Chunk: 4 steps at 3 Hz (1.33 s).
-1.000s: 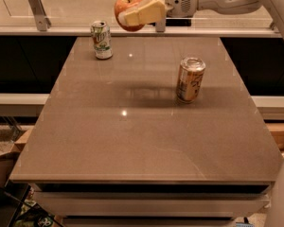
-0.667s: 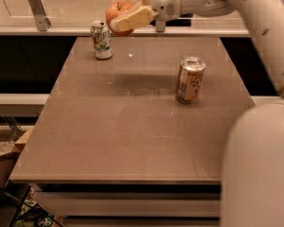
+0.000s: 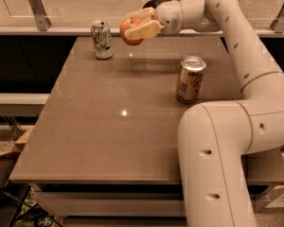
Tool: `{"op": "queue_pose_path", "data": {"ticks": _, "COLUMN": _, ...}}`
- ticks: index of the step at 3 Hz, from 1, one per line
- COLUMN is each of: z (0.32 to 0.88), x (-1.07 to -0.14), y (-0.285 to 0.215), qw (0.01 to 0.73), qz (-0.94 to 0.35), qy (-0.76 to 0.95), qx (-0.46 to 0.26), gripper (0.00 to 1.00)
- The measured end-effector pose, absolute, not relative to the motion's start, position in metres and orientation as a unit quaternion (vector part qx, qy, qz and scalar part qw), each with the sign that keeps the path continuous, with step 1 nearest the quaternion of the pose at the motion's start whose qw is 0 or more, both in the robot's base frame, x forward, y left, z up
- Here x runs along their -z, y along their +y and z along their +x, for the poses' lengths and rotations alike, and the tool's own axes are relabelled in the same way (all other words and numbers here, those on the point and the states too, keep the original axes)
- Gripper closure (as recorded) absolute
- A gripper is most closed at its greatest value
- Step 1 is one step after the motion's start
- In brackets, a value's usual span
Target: Move apple near 7up can
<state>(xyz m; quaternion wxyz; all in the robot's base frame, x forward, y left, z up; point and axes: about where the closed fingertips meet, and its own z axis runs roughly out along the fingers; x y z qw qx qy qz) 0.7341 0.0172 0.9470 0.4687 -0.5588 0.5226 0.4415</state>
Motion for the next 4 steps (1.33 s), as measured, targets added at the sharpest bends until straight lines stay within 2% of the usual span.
{"op": "queue_pose_path", "data": {"ticks": 1, "z": 0.794, "x": -0.910, "y": -0.019, "qw": 0.531, "qz": -0.518, "qy": 0.542, "qx": -0.394, "gripper": 1.00}}
{"op": "queue_pose_path", "data": {"ticks": 2, "z": 0.841, "x": -0.838, "y": -0.013, "qw": 0.579, "qz": -0.509, "qy": 0.530, "qx": -0.355, "gripper": 1.00}}
{"op": "queue_pose_path", "data": {"ticks": 3, "z": 0.865, "x": -0.778, "y": 0.014, "qw": 0.585, "qz": -0.501, "qy": 0.533, "qx": -0.351, "gripper": 1.00}}
{"op": "queue_pose_path", "data": {"ticks": 4, "z": 0.868, "x": -0.787, "y": 0.019, "qw": 0.577, "qz": -0.508, "qy": 0.539, "qx": -0.344, "gripper": 1.00}}
